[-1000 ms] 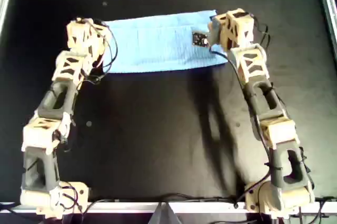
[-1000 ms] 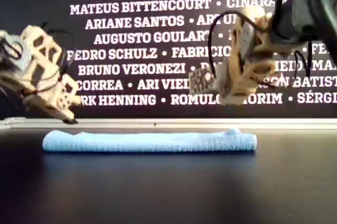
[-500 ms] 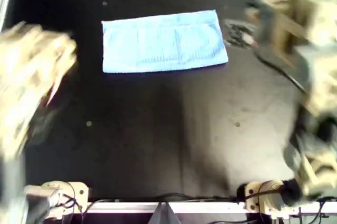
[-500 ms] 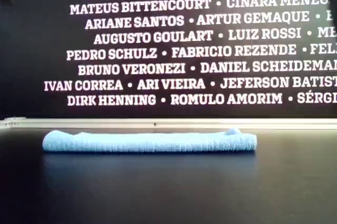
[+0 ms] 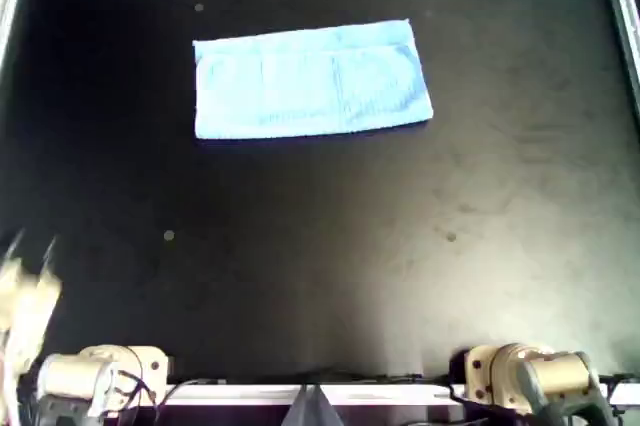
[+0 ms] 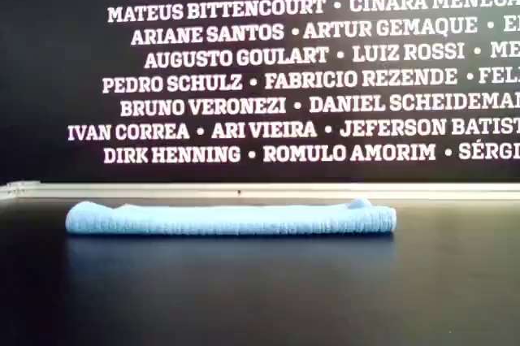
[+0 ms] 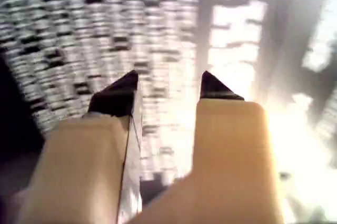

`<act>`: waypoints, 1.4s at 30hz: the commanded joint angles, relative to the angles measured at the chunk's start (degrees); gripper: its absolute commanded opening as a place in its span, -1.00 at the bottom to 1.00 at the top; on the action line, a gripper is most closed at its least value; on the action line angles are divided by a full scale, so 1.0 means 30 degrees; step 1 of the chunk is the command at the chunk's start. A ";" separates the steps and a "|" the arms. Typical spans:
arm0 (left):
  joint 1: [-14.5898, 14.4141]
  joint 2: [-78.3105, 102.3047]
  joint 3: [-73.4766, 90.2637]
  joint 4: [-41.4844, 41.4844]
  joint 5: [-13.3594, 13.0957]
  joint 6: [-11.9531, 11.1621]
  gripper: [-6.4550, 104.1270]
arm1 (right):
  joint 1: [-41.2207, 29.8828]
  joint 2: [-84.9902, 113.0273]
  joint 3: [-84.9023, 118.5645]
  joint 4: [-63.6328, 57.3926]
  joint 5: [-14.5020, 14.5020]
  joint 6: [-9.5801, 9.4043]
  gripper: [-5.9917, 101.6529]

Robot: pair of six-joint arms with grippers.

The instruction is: Fold a cloth

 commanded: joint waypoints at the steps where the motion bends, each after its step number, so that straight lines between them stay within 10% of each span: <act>1: 0.0352 -0.1641 0.5684 -0.4248 -0.0117 0.0264 0.33 | -0.0088 0.0586 0.9375 -0.5420 0.0645 -0.0293 -0.02; 10: 0.0088 -0.4248 1.7402 -2.1211 0.0264 0.4893 0.31 | 0.0088 -0.1641 2.5400 -2.2734 0.1172 -0.0352 -0.04; 14: 0.0088 -0.5801 2.0332 -2.4932 0.0264 0.5449 0.31 | -0.0029 -0.3691 2.8506 -2.6133 0.1436 -0.0352 -0.02; 34: 0.0293 -1.7432 1.7080 -2.5518 -0.0117 0.5127 0.36 | 0.0439 -1.8457 2.1064 -2.6689 0.1143 -0.0352 0.18; 42: 0.0000 -2.5811 1.0166 -2.5518 -0.0088 0.5127 0.82 | 0.2197 -1.9014 1.9277 -2.6719 0.1143 -0.0352 0.43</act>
